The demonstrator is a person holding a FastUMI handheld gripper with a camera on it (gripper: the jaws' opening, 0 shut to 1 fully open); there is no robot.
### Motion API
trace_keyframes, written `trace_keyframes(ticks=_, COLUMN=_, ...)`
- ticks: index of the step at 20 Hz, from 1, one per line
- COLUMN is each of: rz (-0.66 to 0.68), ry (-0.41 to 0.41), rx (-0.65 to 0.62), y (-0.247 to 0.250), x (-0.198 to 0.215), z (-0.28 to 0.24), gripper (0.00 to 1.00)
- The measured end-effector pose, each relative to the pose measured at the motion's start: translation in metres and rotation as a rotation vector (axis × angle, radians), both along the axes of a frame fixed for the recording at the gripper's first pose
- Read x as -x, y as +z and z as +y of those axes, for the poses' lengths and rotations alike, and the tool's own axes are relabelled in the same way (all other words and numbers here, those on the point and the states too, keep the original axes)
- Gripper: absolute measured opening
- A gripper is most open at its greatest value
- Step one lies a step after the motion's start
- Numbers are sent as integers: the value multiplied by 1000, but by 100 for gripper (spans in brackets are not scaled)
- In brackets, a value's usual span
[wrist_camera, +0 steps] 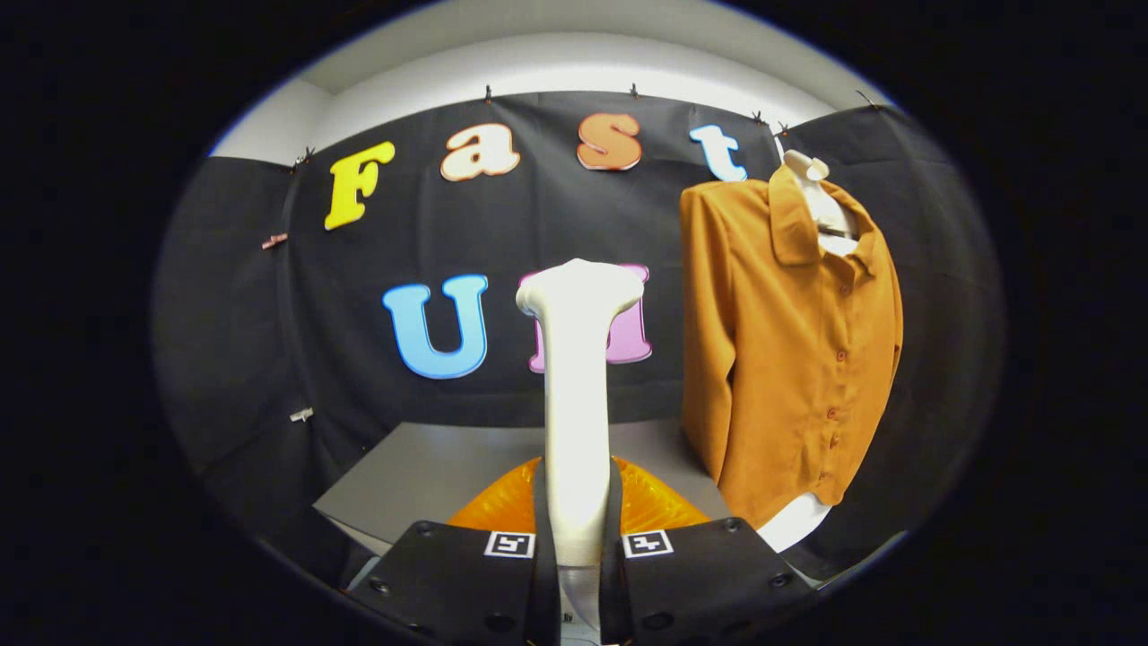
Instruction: Iron the clothes twice with a garment steamer, once on the left side and once on the right side.
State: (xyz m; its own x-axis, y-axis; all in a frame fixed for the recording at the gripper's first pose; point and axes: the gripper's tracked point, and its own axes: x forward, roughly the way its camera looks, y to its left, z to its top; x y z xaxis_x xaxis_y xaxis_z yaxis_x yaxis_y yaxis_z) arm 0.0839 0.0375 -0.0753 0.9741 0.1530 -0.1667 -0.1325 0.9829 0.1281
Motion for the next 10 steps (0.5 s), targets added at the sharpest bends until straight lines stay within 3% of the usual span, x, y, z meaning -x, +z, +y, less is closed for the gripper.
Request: trace_keyframes(ticks=10, rz=-297, ry=-59, rx=7, y=84, x=13, z=-94, gripper=20)
